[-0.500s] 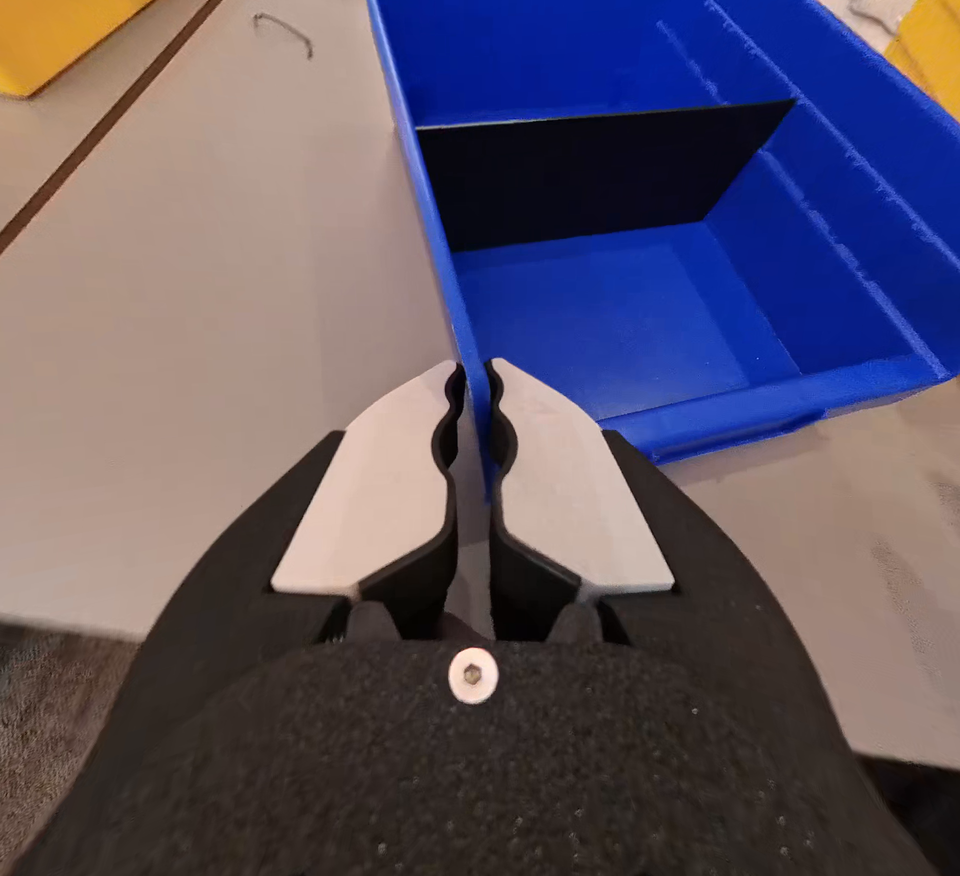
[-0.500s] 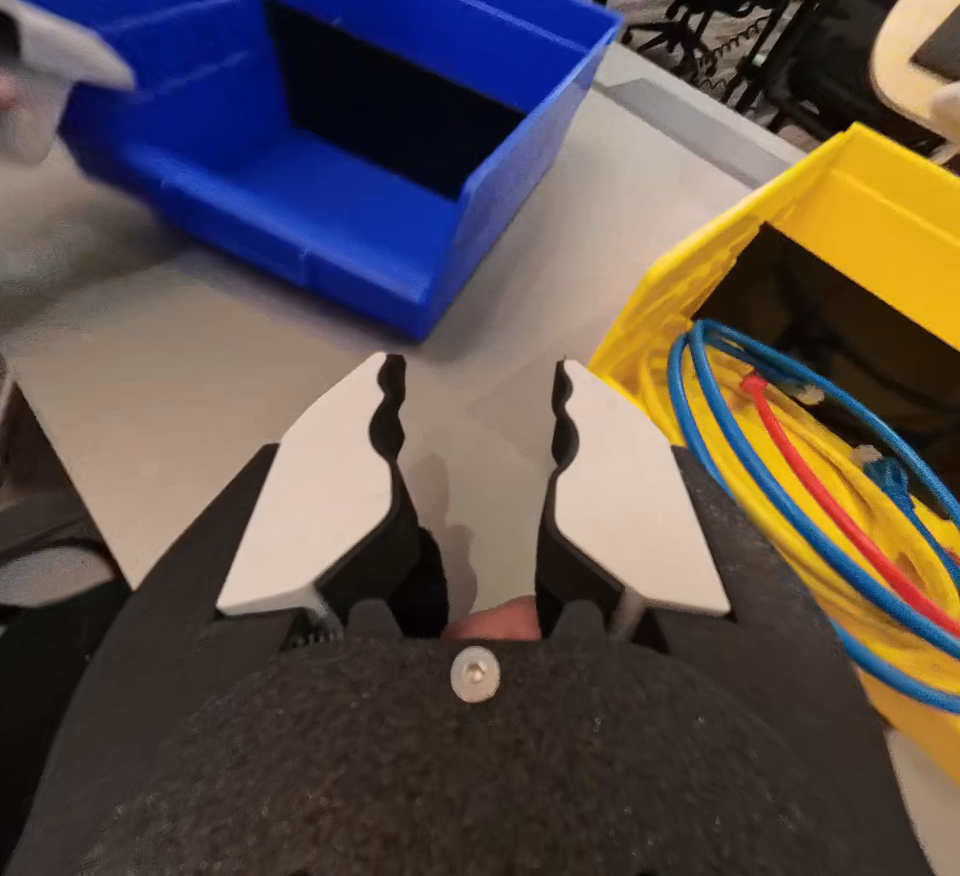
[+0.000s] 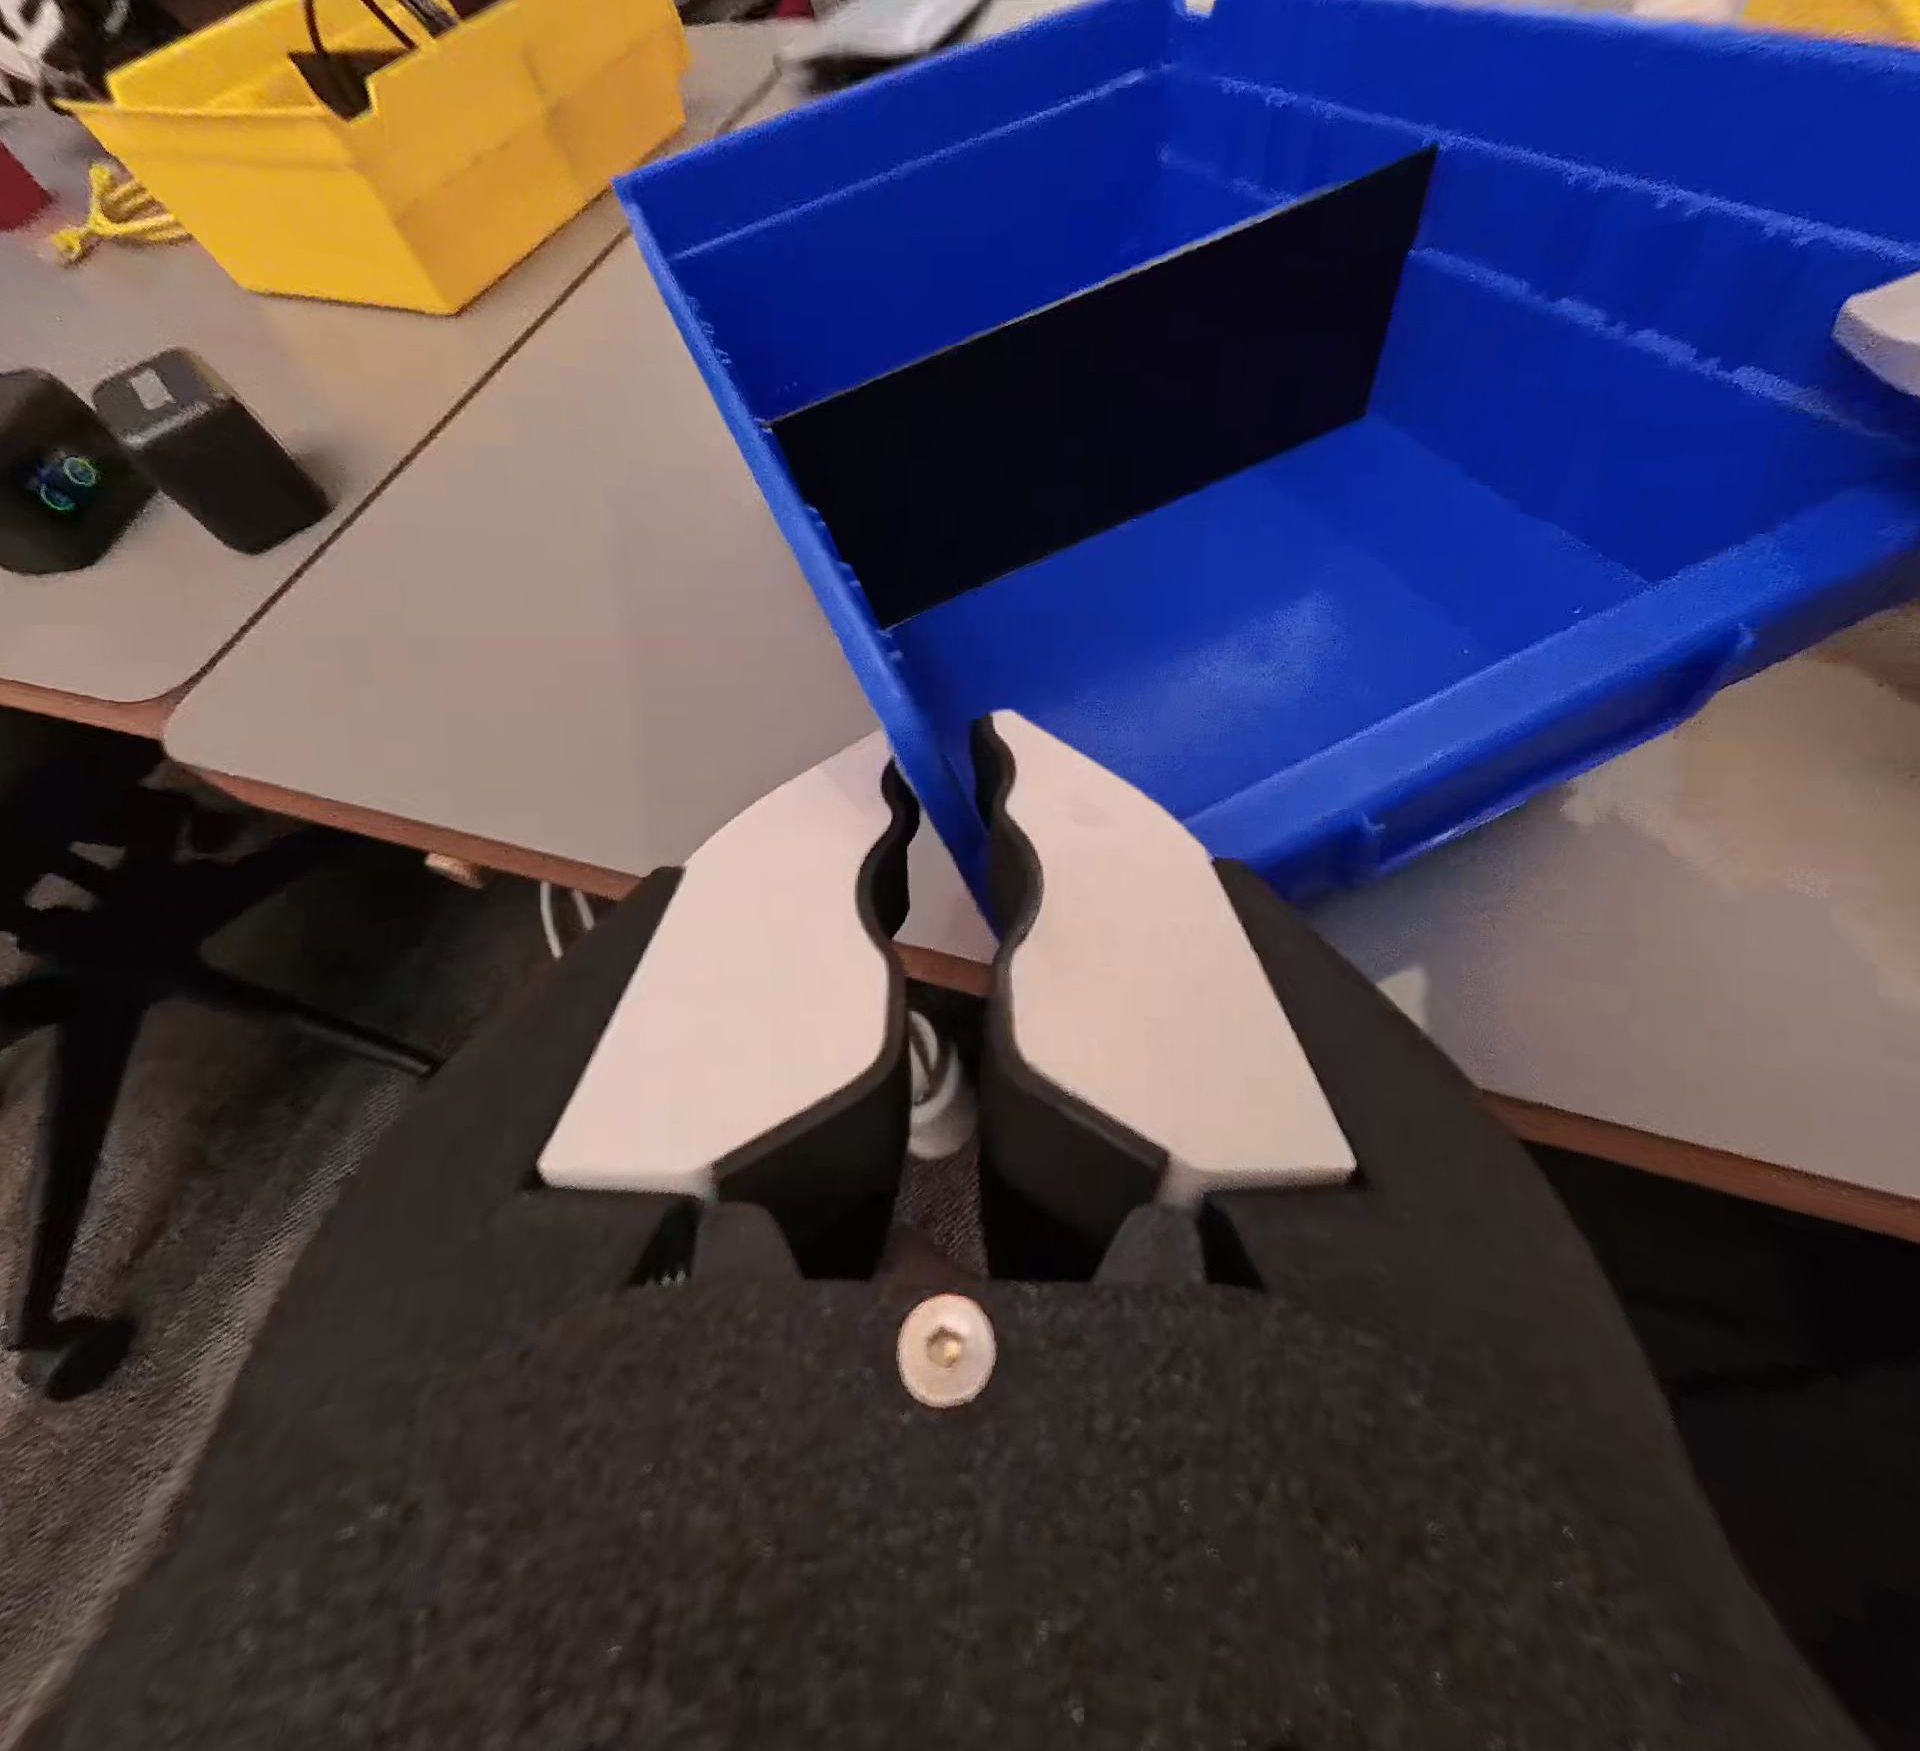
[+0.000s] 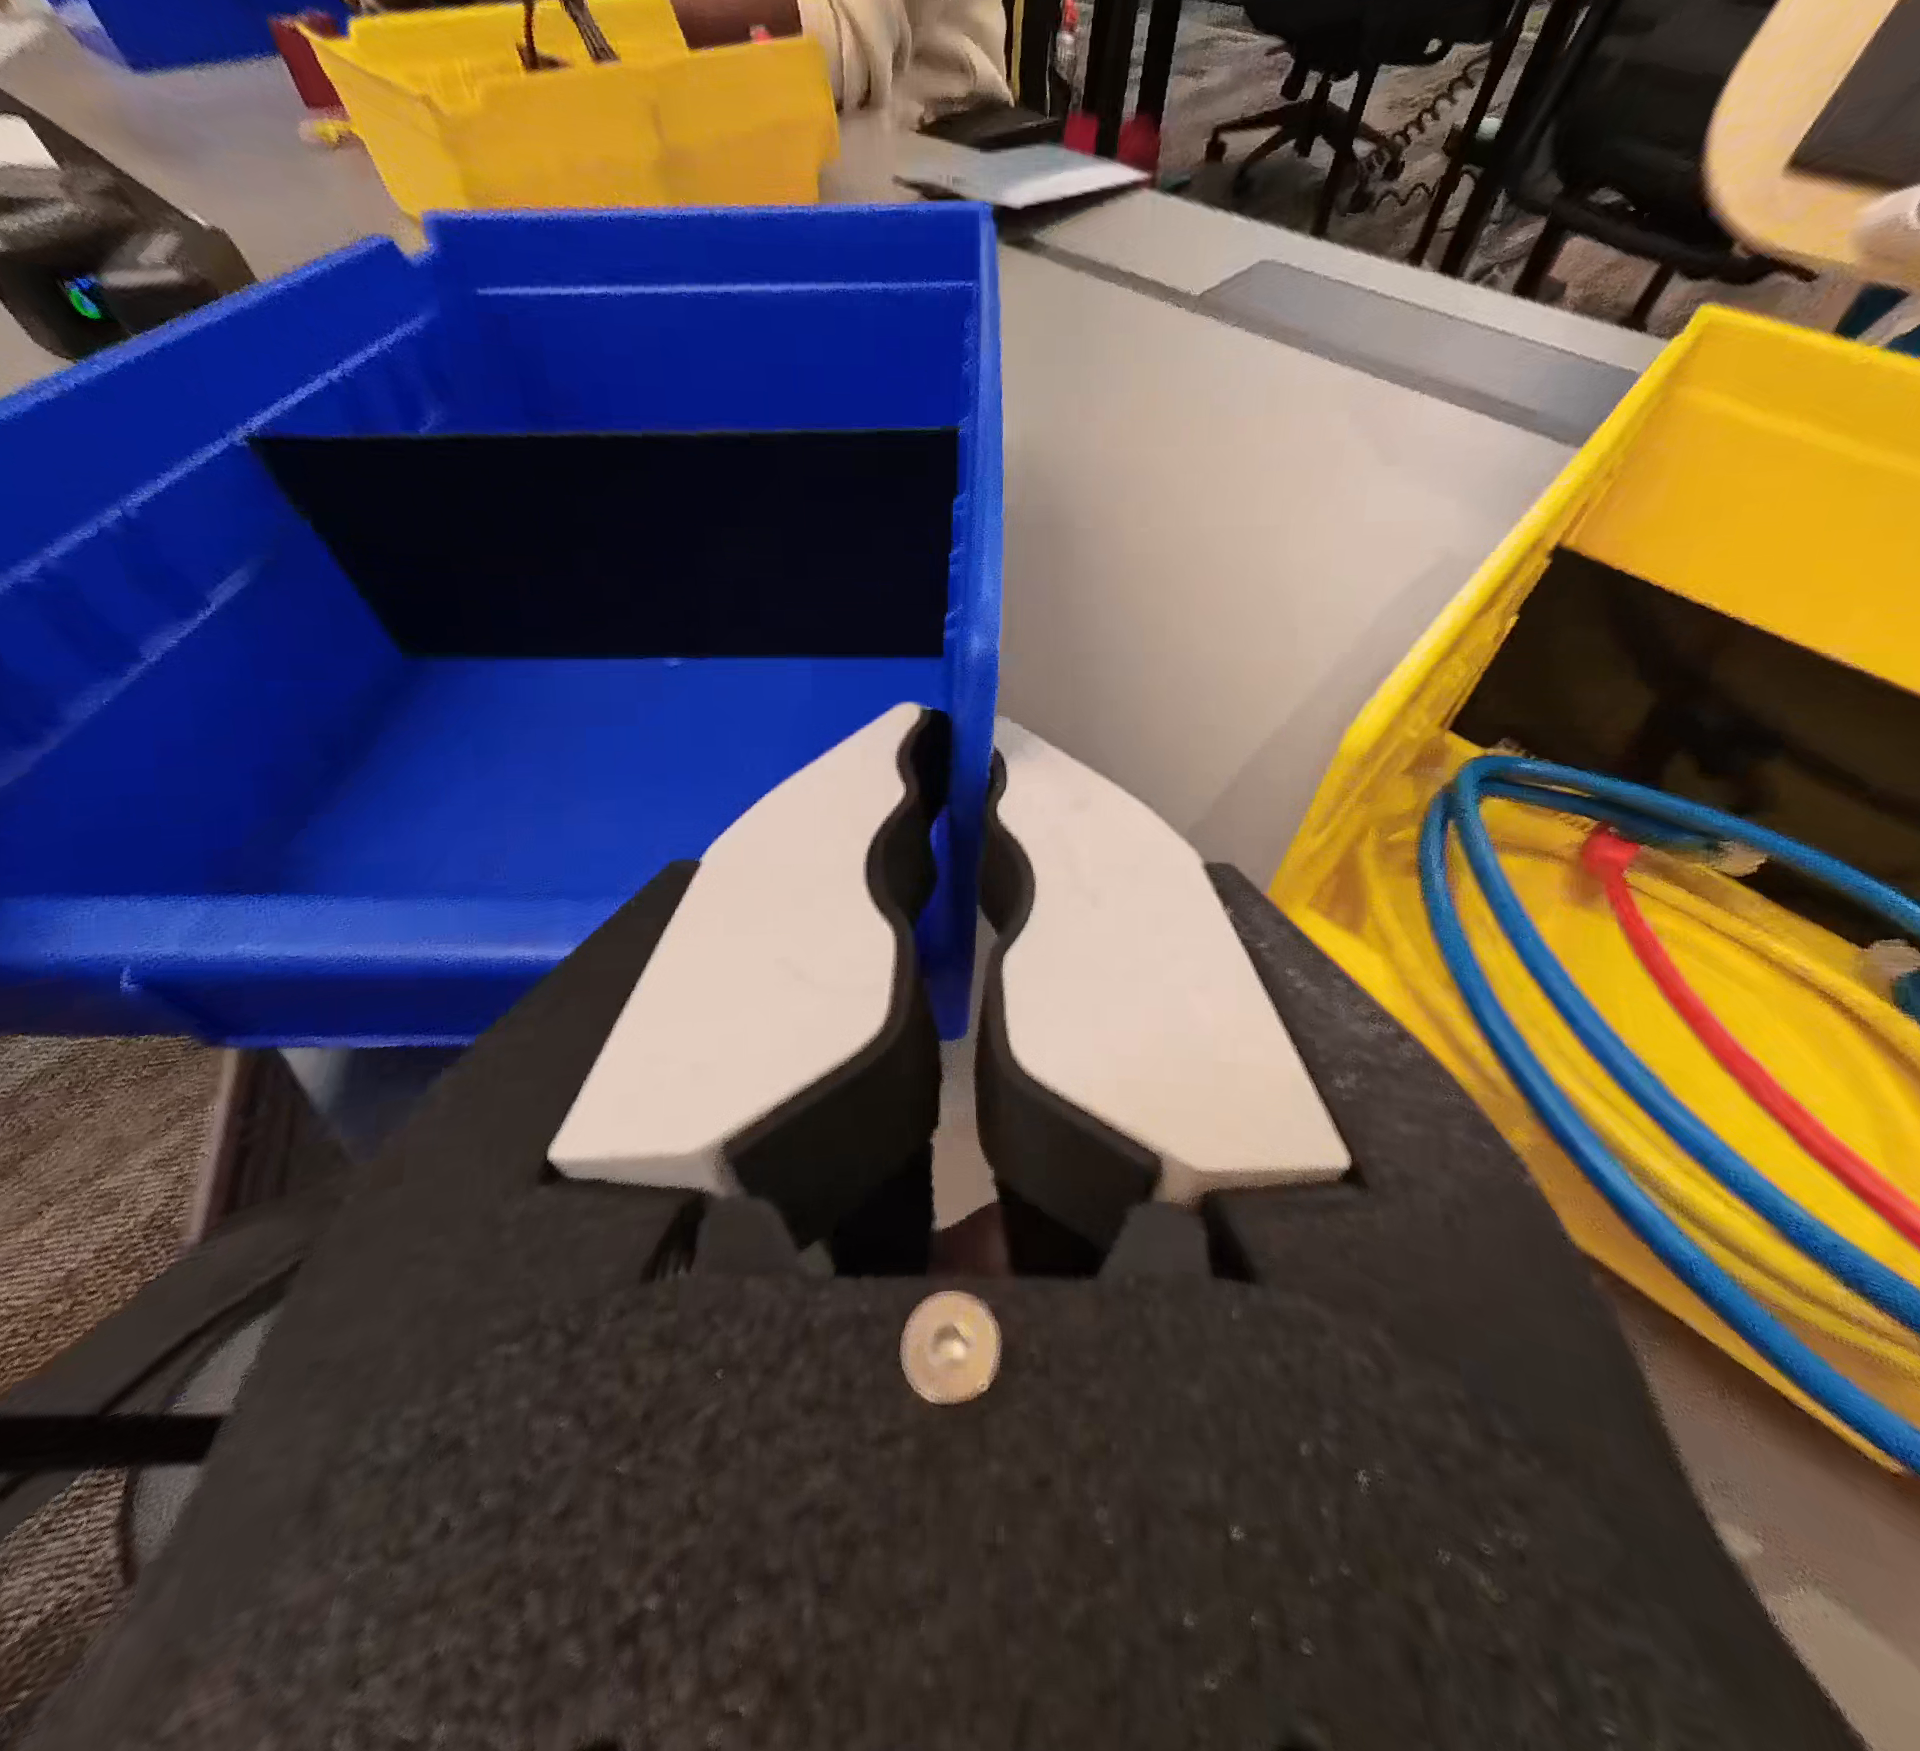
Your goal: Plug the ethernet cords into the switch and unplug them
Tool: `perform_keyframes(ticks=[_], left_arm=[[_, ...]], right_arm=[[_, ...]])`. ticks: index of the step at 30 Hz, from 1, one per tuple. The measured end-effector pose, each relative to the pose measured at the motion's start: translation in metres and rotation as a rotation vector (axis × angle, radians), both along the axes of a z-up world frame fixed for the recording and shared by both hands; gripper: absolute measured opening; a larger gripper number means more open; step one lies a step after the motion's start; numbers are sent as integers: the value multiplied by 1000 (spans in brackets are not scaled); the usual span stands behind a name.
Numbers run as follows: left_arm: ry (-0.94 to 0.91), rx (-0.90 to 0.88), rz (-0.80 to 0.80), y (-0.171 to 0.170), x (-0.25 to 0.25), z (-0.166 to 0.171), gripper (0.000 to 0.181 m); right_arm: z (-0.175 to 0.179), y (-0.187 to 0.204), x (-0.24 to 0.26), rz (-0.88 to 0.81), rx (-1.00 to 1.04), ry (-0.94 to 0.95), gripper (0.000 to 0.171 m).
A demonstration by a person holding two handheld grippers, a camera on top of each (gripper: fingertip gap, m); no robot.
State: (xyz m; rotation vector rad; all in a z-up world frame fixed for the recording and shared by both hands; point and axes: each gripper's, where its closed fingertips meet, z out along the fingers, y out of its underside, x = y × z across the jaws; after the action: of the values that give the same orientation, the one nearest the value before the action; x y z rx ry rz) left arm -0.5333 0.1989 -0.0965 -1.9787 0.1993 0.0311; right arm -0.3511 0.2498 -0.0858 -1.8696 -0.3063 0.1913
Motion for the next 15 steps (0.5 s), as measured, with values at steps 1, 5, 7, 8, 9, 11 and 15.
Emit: perform_keyframes(ticks=[1, 5, 7, 8, 9, 11, 15], left_arm=[[-4, 24, 2, -2, 4, 7, 9], [-3, 147, -7, -5, 25, 51, 8], [-16, 233, -46, -2, 47, 82, 8], [-23, 278, -76, 1, 63, 98, 8], [-32, 320, -114, 5, 82, 113, 8], [-56, 391, -205, 14, 127, 141, 7], [-92, 414, -388, 36, 241, 166, 6]], right_arm=[[7, -2, 3, 0, 2, 16, 3], [49, -12, 25, -23, 105, 39, 2], [81, -19, 47, -67, 188, 50, 2], [98, -24, 63, -103, 234, 46, 3], [114, -28, 82, -145, 278, 45, 3], [143, -39, 128, -243, 354, 49, 3], [175, -67, 233, -486, 437, 1, 2]])
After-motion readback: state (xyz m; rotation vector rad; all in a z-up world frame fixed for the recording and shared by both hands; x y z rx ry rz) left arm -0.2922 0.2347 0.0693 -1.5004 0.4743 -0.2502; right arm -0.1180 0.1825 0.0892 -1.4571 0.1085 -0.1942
